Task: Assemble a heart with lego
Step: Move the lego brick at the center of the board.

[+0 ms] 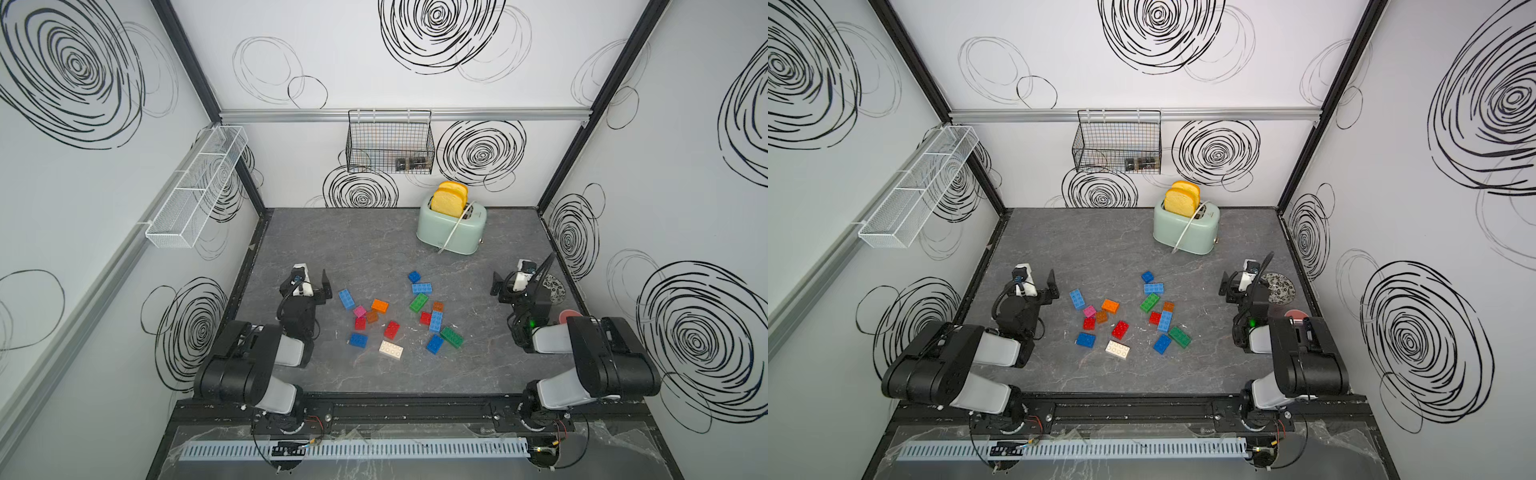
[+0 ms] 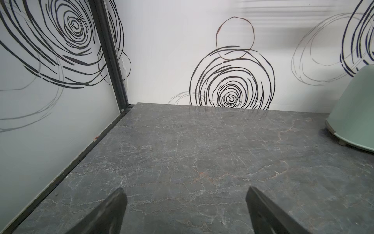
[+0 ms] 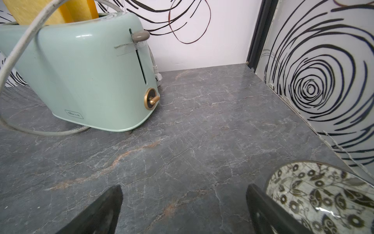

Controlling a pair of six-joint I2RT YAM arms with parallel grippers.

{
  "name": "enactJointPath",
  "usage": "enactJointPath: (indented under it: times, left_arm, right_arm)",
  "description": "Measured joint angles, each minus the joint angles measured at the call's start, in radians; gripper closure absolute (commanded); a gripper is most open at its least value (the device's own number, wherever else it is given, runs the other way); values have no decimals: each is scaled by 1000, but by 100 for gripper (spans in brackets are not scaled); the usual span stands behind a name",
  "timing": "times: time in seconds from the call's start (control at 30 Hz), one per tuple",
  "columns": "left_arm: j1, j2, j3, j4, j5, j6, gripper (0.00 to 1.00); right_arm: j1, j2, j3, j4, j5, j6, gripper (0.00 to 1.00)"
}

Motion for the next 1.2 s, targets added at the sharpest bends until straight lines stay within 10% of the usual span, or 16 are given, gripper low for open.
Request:
enactJointPath:
  times: [1.2]
  left_arm:
    - [0, -16, 10, -43, 5, -3, 4]
  right_arm:
    - [-1, -26, 10, -44, 9, 2, 2]
